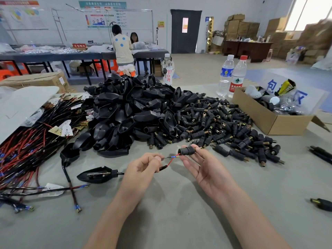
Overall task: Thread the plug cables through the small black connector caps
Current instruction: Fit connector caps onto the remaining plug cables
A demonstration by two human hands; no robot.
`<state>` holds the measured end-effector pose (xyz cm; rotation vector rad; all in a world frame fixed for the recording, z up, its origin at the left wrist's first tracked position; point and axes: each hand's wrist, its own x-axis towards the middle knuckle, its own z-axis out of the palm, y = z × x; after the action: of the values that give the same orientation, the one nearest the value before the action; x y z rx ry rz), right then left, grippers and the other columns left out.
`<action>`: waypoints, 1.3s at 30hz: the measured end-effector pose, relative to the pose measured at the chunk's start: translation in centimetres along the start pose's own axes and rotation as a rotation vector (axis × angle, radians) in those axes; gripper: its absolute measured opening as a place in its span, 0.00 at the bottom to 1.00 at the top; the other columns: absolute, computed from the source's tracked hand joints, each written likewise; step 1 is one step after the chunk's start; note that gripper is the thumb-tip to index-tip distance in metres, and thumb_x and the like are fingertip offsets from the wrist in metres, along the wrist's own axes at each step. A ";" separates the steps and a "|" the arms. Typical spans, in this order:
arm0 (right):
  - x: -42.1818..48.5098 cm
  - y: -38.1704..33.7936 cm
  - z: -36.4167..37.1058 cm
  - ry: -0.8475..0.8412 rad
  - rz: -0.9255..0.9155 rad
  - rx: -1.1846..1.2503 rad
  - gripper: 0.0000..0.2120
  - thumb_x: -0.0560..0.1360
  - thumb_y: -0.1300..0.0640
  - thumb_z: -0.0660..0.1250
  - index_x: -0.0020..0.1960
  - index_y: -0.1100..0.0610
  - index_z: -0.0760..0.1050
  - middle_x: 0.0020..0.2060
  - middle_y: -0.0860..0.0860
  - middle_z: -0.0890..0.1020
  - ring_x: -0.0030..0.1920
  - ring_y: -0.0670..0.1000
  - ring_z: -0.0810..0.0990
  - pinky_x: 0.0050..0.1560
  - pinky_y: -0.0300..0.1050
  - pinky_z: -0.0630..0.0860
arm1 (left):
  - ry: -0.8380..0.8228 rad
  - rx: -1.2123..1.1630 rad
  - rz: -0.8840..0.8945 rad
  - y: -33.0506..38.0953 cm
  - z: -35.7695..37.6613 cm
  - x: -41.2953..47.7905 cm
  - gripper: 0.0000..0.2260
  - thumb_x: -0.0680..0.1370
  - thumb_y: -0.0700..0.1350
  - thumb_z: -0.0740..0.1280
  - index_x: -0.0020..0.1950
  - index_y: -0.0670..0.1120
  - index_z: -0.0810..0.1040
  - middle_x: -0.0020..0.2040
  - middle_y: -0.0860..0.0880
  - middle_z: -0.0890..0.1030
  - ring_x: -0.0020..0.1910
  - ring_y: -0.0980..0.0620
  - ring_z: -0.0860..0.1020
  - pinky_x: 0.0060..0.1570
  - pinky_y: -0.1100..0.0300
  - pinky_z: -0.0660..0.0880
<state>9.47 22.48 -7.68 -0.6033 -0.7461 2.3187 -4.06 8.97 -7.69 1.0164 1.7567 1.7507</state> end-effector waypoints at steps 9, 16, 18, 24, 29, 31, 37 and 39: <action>-0.1 0.0 0.1 -0.022 0.006 -0.008 0.09 0.82 0.60 0.63 0.59 0.61 0.76 0.57 0.61 0.84 0.49 0.61 0.86 0.40 0.43 0.83 | 0.012 0.009 0.026 0.1 0.2 -0.1 0.20 0.82 0.38 0.63 0.29 0.48 0.72 0.44 0.52 0.84 0.46 0.58 0.79 0.51 0.70 0.72; -0.2 0.0 0.1 -0.028 0.006 -0.007 0.09 0.81 0.59 0.63 0.59 0.61 0.76 0.57 0.61 0.84 0.50 0.62 0.86 0.40 0.44 0.83 | 0.012 0.011 0.031 -0.2 0.2 0.1 0.21 0.82 0.40 0.63 0.28 0.49 0.74 0.44 0.52 0.83 0.45 0.58 0.79 0.49 0.71 0.72; -0.3 0.0 0.1 -0.033 0.000 -0.013 0.09 0.82 0.60 0.63 0.59 0.61 0.76 0.58 0.61 0.84 0.51 0.63 0.86 0.41 0.45 0.83 | 0.003 0.014 0.031 -0.3 0.3 0.0 0.21 0.82 0.40 0.63 0.28 0.49 0.74 0.44 0.54 0.83 0.44 0.58 0.79 0.50 0.70 0.72; -0.5 -0.1 0.3 -0.048 -0.030 -0.053 0.09 0.81 0.59 0.63 0.59 0.60 0.77 0.57 0.61 0.84 0.52 0.63 0.85 0.42 0.44 0.83 | -0.023 0.027 0.054 -0.3 0.2 -0.2 0.21 0.82 0.40 0.63 0.29 0.50 0.74 0.45 0.52 0.83 0.43 0.59 0.78 0.48 0.72 0.72; -0.6 -0.1 0.4 -0.059 -0.085 -0.113 0.08 0.80 0.58 0.65 0.57 0.58 0.79 0.57 0.62 0.83 0.54 0.64 0.84 0.45 0.45 0.83 | -0.073 0.029 0.084 -0.4 0.3 -0.2 0.20 0.83 0.44 0.63 0.30 0.50 0.71 0.49 0.45 0.81 0.46 0.57 0.78 0.54 0.63 0.75; -0.5 -0.1 0.3 -0.054 -0.108 -0.126 0.09 0.81 0.58 0.64 0.59 0.59 0.79 0.58 0.62 0.83 0.54 0.64 0.84 0.46 0.45 0.83 | -0.108 0.030 0.097 -0.4 0.4 -0.3 0.17 0.80 0.48 0.62 0.31 0.48 0.69 0.50 0.45 0.80 0.48 0.57 0.78 0.58 0.57 0.74; -0.6 0.1 0.3 -0.078 -0.117 -0.153 0.10 0.82 0.58 0.63 0.61 0.60 0.76 0.56 0.61 0.84 0.54 0.63 0.85 0.47 0.44 0.83 | -0.178 -0.004 0.106 -0.3 0.5 -0.7 0.14 0.80 0.48 0.59 0.42 0.45 0.81 0.48 0.51 0.81 0.50 0.58 0.79 0.56 0.67 0.74; -0.7 0.1 0.3 -0.088 -0.109 -0.163 0.10 0.82 0.58 0.62 0.61 0.60 0.75 0.56 0.61 0.84 0.53 0.62 0.85 0.47 0.44 0.83 | -0.176 0.001 0.116 -0.3 0.5 -0.6 0.15 0.81 0.48 0.59 0.48 0.41 0.81 0.48 0.49 0.81 0.50 0.57 0.79 0.56 0.67 0.74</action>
<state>9.71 21.89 -7.34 -0.5200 -0.9917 2.2108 -3.40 8.84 -8.12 1.2544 1.6190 1.6713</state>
